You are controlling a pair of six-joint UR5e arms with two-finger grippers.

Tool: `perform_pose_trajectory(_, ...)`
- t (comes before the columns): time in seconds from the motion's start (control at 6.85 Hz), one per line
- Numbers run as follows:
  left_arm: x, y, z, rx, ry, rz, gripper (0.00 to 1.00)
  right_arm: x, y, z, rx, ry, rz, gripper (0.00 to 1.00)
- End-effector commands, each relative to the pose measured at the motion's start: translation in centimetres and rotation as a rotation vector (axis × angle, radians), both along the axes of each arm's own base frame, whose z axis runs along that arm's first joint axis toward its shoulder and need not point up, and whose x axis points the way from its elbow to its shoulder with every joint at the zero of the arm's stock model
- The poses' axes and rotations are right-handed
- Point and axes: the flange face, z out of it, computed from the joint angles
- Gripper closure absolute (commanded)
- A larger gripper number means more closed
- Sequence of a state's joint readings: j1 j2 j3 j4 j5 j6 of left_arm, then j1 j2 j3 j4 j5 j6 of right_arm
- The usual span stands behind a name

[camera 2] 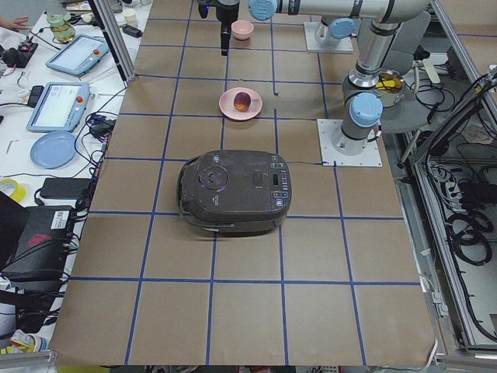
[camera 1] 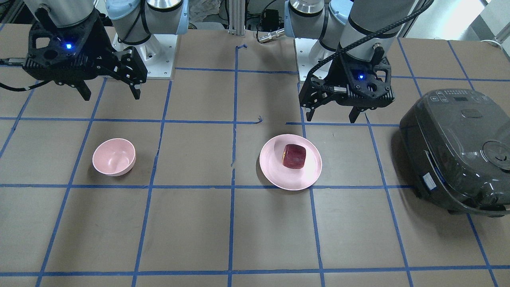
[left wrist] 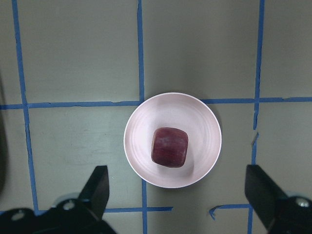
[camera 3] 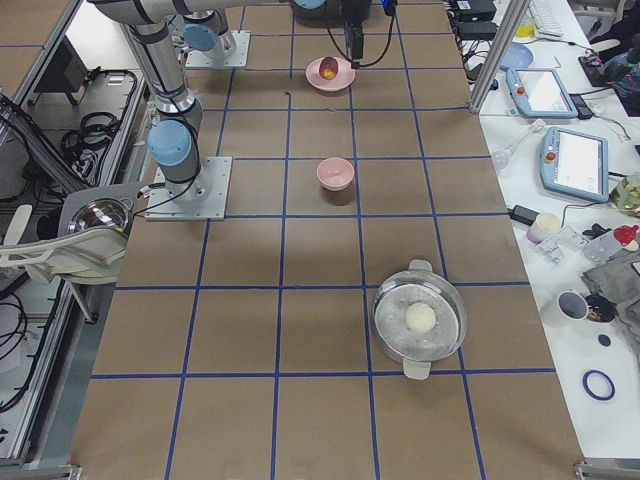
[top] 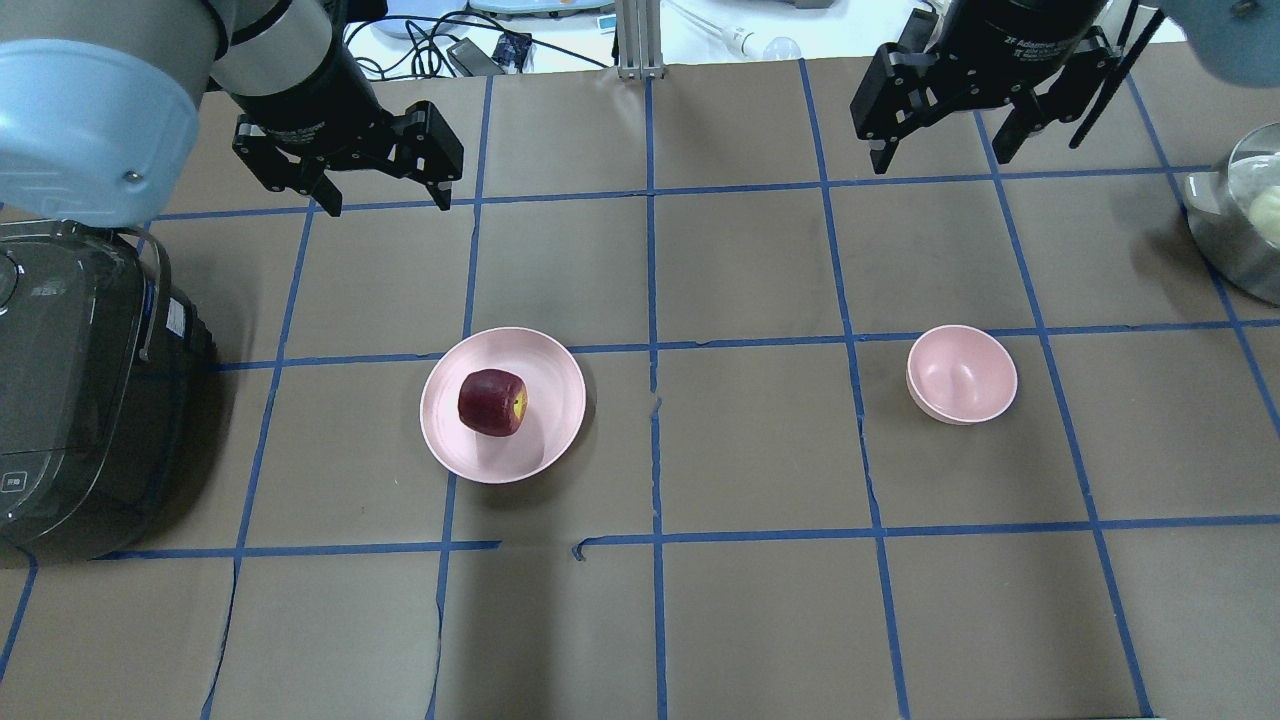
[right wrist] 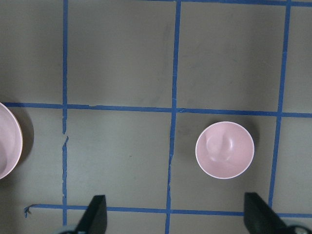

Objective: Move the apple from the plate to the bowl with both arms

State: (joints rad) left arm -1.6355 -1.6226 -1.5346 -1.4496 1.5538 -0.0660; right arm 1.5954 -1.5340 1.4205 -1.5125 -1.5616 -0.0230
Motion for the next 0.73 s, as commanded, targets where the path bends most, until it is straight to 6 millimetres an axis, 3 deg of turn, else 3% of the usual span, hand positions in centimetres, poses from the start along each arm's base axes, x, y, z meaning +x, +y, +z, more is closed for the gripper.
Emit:
perform_pose_trajectory(0.0, -0.07, 0.01, -0.05, 0.000, 0.000, -0.001, 0.00, 0.00, 0.00, 0.00, 0.000, 0.000, 0.001, 0.00)
perform_pose_trajectory(0.58, -0.05, 0.01, -0.37, 0.007, -0.002, -0.001, 0.00, -0.31, -0.08, -0.41, 0.011, 0.000, -0.003, 0.00)
